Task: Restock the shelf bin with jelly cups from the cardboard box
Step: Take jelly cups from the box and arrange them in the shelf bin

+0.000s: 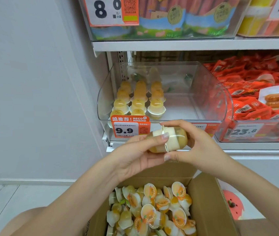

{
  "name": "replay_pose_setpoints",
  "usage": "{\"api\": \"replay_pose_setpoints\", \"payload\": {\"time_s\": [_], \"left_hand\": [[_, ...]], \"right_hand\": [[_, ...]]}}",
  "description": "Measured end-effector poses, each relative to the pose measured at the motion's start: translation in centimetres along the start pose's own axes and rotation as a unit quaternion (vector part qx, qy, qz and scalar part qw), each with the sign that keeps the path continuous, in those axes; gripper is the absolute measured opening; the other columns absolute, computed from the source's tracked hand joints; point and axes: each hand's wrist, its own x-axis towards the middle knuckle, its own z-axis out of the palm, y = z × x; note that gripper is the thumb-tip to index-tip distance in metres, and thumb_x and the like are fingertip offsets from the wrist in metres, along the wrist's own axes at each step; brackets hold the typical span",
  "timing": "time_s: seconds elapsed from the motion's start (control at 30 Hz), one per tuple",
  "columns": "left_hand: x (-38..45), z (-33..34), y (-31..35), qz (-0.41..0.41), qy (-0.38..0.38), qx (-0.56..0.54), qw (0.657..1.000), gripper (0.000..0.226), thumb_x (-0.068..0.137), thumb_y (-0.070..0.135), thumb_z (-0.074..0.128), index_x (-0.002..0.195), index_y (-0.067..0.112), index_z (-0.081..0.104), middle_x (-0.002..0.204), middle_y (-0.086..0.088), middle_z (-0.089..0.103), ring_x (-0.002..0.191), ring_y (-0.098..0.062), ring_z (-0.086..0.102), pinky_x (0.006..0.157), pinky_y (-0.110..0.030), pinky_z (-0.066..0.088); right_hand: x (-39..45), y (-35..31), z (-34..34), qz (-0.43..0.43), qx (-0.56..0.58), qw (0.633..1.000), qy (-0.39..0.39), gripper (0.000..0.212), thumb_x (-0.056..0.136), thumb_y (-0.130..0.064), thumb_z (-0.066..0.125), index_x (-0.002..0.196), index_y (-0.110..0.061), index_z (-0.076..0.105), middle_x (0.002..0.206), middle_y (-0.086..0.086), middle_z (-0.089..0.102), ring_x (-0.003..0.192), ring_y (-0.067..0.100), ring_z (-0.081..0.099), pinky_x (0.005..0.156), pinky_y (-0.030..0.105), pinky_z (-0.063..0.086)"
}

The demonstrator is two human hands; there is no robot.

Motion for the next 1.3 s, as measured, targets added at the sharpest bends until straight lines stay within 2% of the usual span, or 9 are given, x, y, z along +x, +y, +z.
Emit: {"api": "replay_pose_setpoints", "payload": {"time_s": [0.17,0.27,0.3,0.4,0.43,0.6,1.0,1.17,1.3], "left_hand": [[-0.4,-0.6,2.0,0.007,0.074,0.124,0.989,0.037,0.063,0.047,0.070,0.092,0.025,0.076,0.108,-0.004,0.070,0.101,-0.020,0.066,0.087,-0.035,0.055],[-0.4,-2.6,3.5,0.058,0.226,0.319,0.919,0.050,0.075,0.062,0.060,0.106,0.022,0.063,0.105,0.003,0.067,0.095,-0.011,0.064,0.082,-0.030,0.052],[-0.3,-3.4,3.4,0.079,0.264,0.420,0.865,0.044,0.081,0.059,0.058,0.102,0.021,0.061,0.100,0.005,0.067,0.092,-0.011,0.063,0.081,-0.030,0.050],[0.1,-4.6,2.6,0.108,0.315,0.737,0.588,0.026,0.089,0.042,0.056,0.106,0.023,0.052,0.102,0.007,0.065,0.098,-0.016,0.059,0.081,-0.032,0.043],[0.2,-4.7,2.3,0.126,0.317,0.759,0.554,0.024,0.090,0.038,0.054,0.108,0.023,0.050,0.105,0.006,0.064,0.100,-0.018,0.058,0.080,-0.032,0.042],[0.0,-4.3,2.6,0.152,0.320,0.747,0.563,0.023,0.093,0.043,0.048,0.103,0.023,0.054,0.099,0.006,0.064,0.091,-0.017,0.061,0.067,-0.027,0.044],[0.6,-4.9,2.2,0.125,0.275,0.751,0.587,0.030,0.092,0.047,0.047,0.099,0.025,0.066,0.099,0.007,0.068,0.090,-0.014,0.064,0.075,-0.031,0.054],[0.9,-5.1,1.9,0.125,0.267,0.757,0.583,0.028,0.092,0.046,0.048,0.100,0.025,0.066,0.099,0.008,0.068,0.089,-0.013,0.063,0.072,-0.029,0.053],[1.0,-5.0,1.6,0.129,0.250,0.764,0.580,0.027,0.092,0.045,0.050,0.100,0.025,0.067,0.098,0.008,0.068,0.089,-0.013,0.063,0.069,-0.027,0.051]], "right_hand": [[1.5,-1.5,-0.8,-0.015,-0.043,0.996,0.074,0.063,0.051,-0.043,0.082,0.111,-0.035,0.062,0.099,-0.016,0.067,0.094,0.002,0.062,0.084,0.018,0.049],[5.7,-2.6,-3.6,-0.021,-0.175,0.979,0.099,0.060,0.059,-0.035,0.087,0.113,-0.031,0.061,0.106,-0.016,0.063,0.095,0.002,0.059,0.077,0.007,0.043],[7.4,-2.8,-4.6,-0.024,-0.251,0.965,0.071,0.061,0.060,-0.034,0.087,0.116,-0.030,0.060,0.110,-0.012,0.061,0.101,0.006,0.057,0.079,0.009,0.040],[11.9,-2.6,-5.8,-0.043,-0.417,0.904,-0.085,0.066,0.063,-0.030,0.086,0.122,-0.026,0.058,0.121,-0.008,0.057,0.111,0.009,0.050,0.088,0.017,0.033],[13.0,-2.3,-5.8,-0.048,-0.451,0.880,-0.137,0.066,0.064,-0.029,0.086,0.123,-0.026,0.058,0.120,-0.010,0.056,0.108,0.007,0.049,0.087,0.017,0.033],[15.6,-0.2,-4.5,-0.082,-0.527,0.803,-0.265,0.059,0.066,-0.032,0.082,0.120,-0.031,0.060,0.117,-0.011,0.060,0.104,0.012,0.054,0.087,0.024,0.042],[16.3,2.7,-3.0,-0.071,-0.487,0.820,-0.293,0.072,0.068,-0.034,0.084,0.132,-0.025,0.052,0.132,-0.011,0.054,0.120,0.011,0.046,0.091,0.014,0.029],[15.9,2.8,-3.1,-0.051,-0.459,0.839,-0.288,0.075,0.069,-0.032,0.084,0.133,-0.027,0.045,0.121,-0.017,0.050,0.108,0.007,0.046,0.080,0.013,0.029],[15.4,2.1,-3.6,-0.031,-0.436,0.851,-0.291,0.085,0.067,-0.026,0.085,0.137,-0.030,0.038,0.132,-0.015,0.049,0.111,0.002,0.044,0.094,0.019,0.037]]}}
